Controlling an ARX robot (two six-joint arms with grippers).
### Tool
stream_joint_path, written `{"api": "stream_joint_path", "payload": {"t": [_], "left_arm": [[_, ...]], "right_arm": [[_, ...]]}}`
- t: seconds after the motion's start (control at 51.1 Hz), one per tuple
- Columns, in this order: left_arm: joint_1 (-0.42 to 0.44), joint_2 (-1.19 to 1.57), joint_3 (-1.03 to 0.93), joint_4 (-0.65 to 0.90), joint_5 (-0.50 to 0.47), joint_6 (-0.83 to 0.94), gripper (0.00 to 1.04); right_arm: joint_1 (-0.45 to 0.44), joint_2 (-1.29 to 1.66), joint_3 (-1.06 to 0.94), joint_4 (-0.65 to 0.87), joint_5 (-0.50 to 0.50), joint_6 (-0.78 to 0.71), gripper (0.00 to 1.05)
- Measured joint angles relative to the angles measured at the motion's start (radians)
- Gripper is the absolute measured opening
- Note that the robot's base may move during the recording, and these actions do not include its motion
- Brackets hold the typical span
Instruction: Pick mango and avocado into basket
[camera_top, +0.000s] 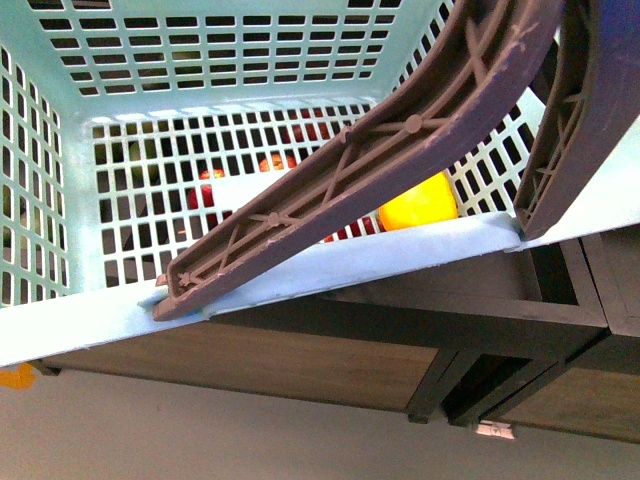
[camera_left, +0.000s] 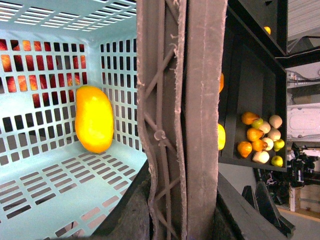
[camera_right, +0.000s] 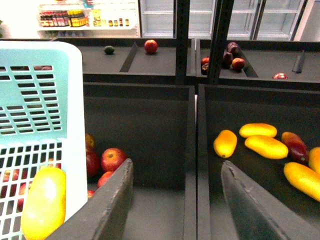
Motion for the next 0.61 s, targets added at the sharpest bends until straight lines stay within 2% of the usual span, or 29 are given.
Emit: {"api": "stream_joint_path", "payload": {"t": [0.196, 0.255, 0.411, 0.607], "left_arm": [[0.000, 0.000, 0.000, 0.000, -0.001, 0.000, 0.20], [-0.006, 0.000, 0.000, 0.000, 0.003, 0.001, 0.20], [-0.011, 0.000, 0.000, 0.000, 0.027, -0.011, 0.20], [-0.007, 0.000, 0.000, 0.001, 0.003, -0.003, 0.20]], "right_arm": [[0.000, -0.001, 0.000, 0.000, 0.000, 0.000, 0.85], [-0.003, -0.001, 0.000, 0.000, 0.004, 0.000, 0.97], [-0.004, -0.004, -0.001, 0.000, 0.000, 0.000, 0.96], [-0.004, -0.006, -0.002, 0.000, 0.000, 0.000, 0.96]]}}
